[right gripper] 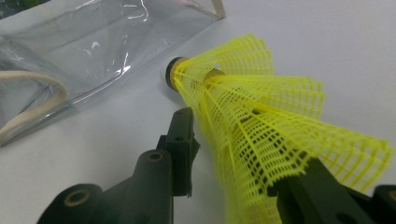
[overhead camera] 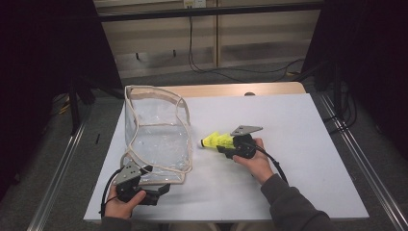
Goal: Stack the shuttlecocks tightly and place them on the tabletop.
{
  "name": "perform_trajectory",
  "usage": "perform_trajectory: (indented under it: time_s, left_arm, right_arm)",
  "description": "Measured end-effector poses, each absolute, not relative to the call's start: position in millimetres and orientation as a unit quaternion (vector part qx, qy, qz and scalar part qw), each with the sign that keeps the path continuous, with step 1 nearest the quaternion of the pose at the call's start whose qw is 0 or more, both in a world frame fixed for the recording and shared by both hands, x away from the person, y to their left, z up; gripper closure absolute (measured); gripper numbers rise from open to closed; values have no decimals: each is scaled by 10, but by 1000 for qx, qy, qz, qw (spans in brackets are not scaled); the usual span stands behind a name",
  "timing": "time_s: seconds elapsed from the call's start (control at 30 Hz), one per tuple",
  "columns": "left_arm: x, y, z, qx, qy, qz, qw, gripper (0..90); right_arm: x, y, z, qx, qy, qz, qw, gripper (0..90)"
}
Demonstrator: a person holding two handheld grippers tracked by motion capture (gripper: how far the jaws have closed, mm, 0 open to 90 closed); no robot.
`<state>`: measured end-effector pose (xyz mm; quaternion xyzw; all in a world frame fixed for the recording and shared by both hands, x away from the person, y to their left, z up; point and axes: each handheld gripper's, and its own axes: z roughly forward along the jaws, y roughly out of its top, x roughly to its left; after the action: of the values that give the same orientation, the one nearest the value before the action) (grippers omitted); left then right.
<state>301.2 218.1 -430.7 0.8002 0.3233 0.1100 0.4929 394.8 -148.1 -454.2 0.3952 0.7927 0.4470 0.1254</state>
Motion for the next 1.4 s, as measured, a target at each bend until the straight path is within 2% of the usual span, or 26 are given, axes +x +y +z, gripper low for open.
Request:
perform_trajectory:
  time_s: [0.13, 0.23, 0.5, 1.4]
  left_arm:
    - [3013, 2180, -4308, 800, 323, 110, 493, 42]
    - [3014, 2180, -4309, 800, 324, 110, 493, 42]
    - [3013, 2182, -4310, 799, 324, 109, 494, 42]
    - [3011, 2190, -4308, 800, 322, 109, 495, 44]
  right_arm:
    - [3960, -1457, -4544, 400, 791, 444, 134, 577]
    - [3973, -1420, -4544, 399, 793, 437, 143, 584]
    - [4004, -1330, -4529, 401, 797, 424, 158, 778]
    - [3894, -1488, -4331, 379, 807, 438, 118, 791]
